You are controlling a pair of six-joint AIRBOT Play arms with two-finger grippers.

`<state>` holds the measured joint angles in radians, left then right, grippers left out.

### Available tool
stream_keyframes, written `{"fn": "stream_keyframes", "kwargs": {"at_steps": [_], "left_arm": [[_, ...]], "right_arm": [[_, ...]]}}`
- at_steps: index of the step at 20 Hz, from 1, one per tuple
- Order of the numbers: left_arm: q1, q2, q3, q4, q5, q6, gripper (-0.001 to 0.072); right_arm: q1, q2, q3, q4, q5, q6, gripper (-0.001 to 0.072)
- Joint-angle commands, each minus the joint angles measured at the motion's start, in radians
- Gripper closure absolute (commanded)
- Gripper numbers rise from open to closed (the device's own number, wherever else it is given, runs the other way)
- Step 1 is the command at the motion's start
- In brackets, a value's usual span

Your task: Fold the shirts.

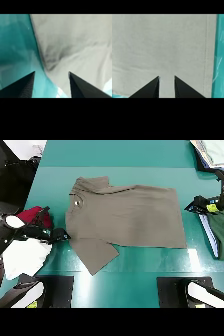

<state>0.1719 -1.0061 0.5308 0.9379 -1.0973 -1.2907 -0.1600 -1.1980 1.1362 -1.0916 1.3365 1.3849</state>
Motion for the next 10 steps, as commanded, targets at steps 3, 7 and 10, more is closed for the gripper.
{"fn": "stream_keyframes", "kwargs": {"at_steps": [3,7,10], "left_arm": [[-0.084,0.011,-0.065,-0.059,0.127,0.034,0.0215],[-0.152,0.011,-0.043,-0.059,0.173,0.020,0.0678],[-0.153,0.011,0.061,-0.051,0.137,0.016,0.0678]], "right_arm": [[0.000,0.002,-0.002,0.002,0.013,0.000,0.0487],[-0.031,0.002,-0.003,-0.006,0.091,-0.025,0.0486],[-0.127,0.023,-0.079,-0.066,0.181,-0.036,0.0426]]}}
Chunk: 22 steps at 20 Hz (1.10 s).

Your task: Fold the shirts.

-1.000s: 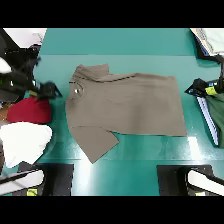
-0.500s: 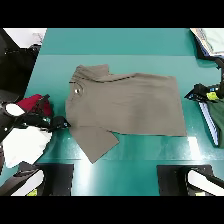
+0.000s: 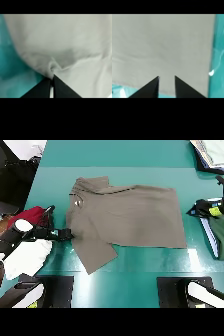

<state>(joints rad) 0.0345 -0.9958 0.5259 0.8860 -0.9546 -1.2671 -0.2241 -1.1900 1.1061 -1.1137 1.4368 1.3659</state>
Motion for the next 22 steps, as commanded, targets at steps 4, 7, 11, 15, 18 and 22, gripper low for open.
{"fn": "stream_keyframes", "kwargs": {"at_steps": [4,7,11,15,18,22], "left_arm": [[-0.015,0.001,0.182,-0.002,-0.018,-0.007,0.0678],[-0.015,0.001,0.197,-0.003,-0.019,-0.007,0.0678],[-0.015,0.001,0.197,-0.003,-0.024,-0.007,0.0678],[-0.015,0.001,0.197,-0.003,-0.043,-0.007,0.0678],[-0.015,0.001,0.198,-0.003,-0.070,-0.008,0.0678],[-0.013,0.002,0.349,0.019,-0.134,-0.009,0.0679]], "right_arm": [[-0.246,0.039,-0.292,-0.076,0.003,-0.083,0.0174],[-0.327,-0.005,-0.402,-0.004,-0.058,-0.145,0.0281],[-0.300,-0.104,-0.447,0.039,-0.068,-0.165,0.0282],[-0.229,-0.116,-0.447,0.037,-0.088,-0.167,0.0406],[-0.218,-0.061,-0.447,0.041,-0.091,-0.179,0.0667],[-0.218,0.094,-0.335,0.105,-0.069,-0.156,0.0695]]}}
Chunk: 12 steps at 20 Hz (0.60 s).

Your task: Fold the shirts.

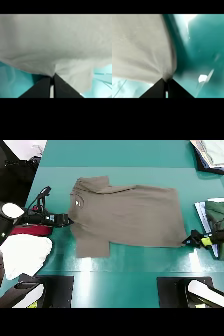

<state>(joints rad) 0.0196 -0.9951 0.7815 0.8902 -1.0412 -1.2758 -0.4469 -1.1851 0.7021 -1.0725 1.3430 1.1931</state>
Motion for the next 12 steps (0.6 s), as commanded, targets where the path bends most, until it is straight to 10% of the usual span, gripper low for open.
{"fn": "stream_keyframes", "kwargs": {"at_steps": [1,12], "left_arm": [[0.002,0.001,0.183,0.016,-0.072,0.000,0.0679],[0.002,0.006,1.441,0.012,-0.148,-0.060,0.0679]], "right_arm": [[0.005,0.129,0.134,0.112,0.026,0.032,0.0695],[0.064,0.274,1.195,0.204,-0.015,0.126,0.0695]]}}
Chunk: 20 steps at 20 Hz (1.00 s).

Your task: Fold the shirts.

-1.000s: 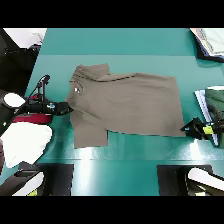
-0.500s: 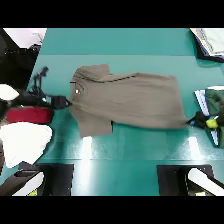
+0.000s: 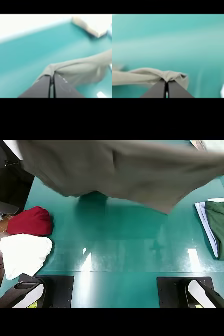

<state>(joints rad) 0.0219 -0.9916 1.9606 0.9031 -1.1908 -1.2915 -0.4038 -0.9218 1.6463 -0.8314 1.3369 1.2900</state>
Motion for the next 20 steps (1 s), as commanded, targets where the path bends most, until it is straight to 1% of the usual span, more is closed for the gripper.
{"fn": "stream_keyframes", "kwargs": {"at_steps": [1,4,6,8,9,10,12,14,16,17,20], "left_arm": [[0.000,0.016,0.291,-0.014,0.023,-0.055,0.0679],[0.000,0.079,0.297,-0.095,0.078,-0.063,0.0679],[0.000,0.108,0.300,-0.145,0.094,-0.061,0.0679],[0.000,0.109,0.301,-0.165,0.081,-0.059,0.0679],[0.000,0.105,0.277,-0.150,0.072,-0.055,0.0679],[0.000,0.100,0.233,-0.143,0.067,-0.055,0.0679],[-0.001,0.071,0.072,-0.145,0.065,-0.055,0.0679],[-0.001,0.002,-0.093,-0.140,0.024,-0.055,0.0679],[-0.001,-0.113,-0.206,-0.140,-0.037,-0.050,0.0678],[-0.001,-0.187,-0.245,-0.140,-0.050,-0.030,0.0678],[-0.001,-0.418,-0.285,-0.138,-0.078,-0.013,0.0678]], "right_arm": [[0.019,0.011,0.320,-0.064,-0.003,0.042,0.0695],[0.019,0.011,0.484,-0.164,0.016,0.071,0.0695],[0.019,0.011,0.526,-0.176,0.032,0.075,0.0695],[0.019,0.011,0.512,-0.175,0.039,0.086,0.0695],[0.019,0.011,0.481,-0.176,0.039,0.086,0.0695],[0.019,0.010,0.437,-0.176,0.040,0.086,0.0695],[0.020,-0.034,0.347,-0.167,0.068,0.086,0.0695],[0.021,-0.126,0.288,-0.166,0.142,0.087,0.0695],[0.054,-0.245,0.230,-0.171,0.196,0.087,0.0695],[0.078,-0.312,0.198,-0.187,0.215,0.098,0.0695],[0.161,-0.507,0.101,-0.241,0.230,0.118,0.0695]]}}
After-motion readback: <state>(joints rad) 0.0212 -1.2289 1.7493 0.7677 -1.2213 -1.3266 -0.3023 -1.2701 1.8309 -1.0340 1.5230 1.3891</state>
